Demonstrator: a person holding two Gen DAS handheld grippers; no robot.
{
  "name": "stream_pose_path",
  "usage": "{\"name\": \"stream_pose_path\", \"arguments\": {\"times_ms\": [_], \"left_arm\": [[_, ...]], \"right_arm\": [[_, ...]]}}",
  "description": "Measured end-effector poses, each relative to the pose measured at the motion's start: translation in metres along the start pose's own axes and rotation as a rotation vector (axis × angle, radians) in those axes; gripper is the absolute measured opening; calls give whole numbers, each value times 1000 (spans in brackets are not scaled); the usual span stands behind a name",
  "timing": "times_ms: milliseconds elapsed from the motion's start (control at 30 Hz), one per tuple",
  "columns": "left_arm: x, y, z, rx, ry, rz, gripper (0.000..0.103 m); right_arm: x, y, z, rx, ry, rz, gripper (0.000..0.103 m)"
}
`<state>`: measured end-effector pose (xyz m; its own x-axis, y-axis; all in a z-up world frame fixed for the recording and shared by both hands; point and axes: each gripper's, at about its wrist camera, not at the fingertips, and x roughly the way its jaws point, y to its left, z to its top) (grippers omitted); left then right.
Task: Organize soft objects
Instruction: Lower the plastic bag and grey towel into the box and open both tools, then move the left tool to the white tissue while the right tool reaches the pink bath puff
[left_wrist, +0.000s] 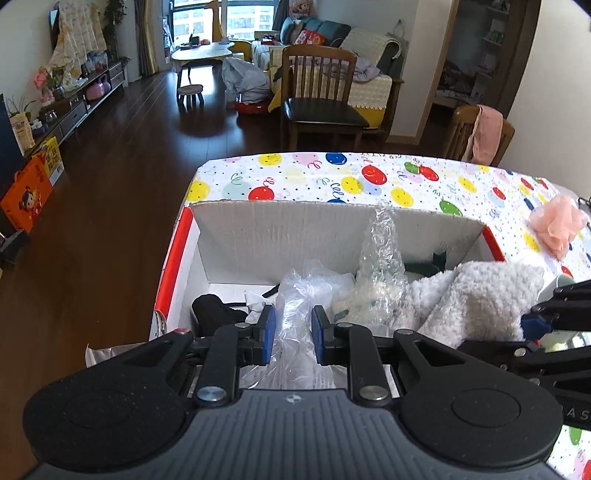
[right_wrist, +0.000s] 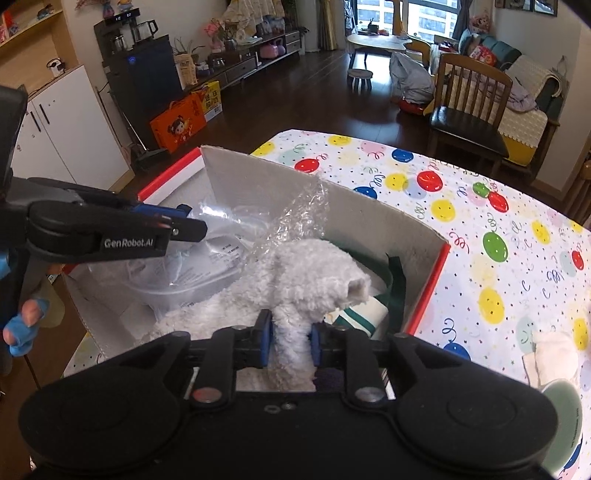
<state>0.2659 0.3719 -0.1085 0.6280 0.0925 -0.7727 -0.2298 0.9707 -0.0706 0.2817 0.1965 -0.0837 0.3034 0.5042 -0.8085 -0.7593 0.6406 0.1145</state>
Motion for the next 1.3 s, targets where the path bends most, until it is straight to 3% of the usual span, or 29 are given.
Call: {"name": "stream_pose_path", "arguments": {"times_ms": [567,800,900,1300], "left_arm": [[-6,-2,-6,0,9,17,22],[-18,3,-12,-28,2,1,24],[-26,2,-14,-29,-9,-2,24],[-79,-12,-27,24,-100,-40,24]], "right_arm": [[-24,7,-5,-10,-44,-62,64],[-38,8,-7,16,-64,-64,69],[-49,13,-8,18,-78,-78,75],[-107,38,-16,7,-140,-117,90]]}}
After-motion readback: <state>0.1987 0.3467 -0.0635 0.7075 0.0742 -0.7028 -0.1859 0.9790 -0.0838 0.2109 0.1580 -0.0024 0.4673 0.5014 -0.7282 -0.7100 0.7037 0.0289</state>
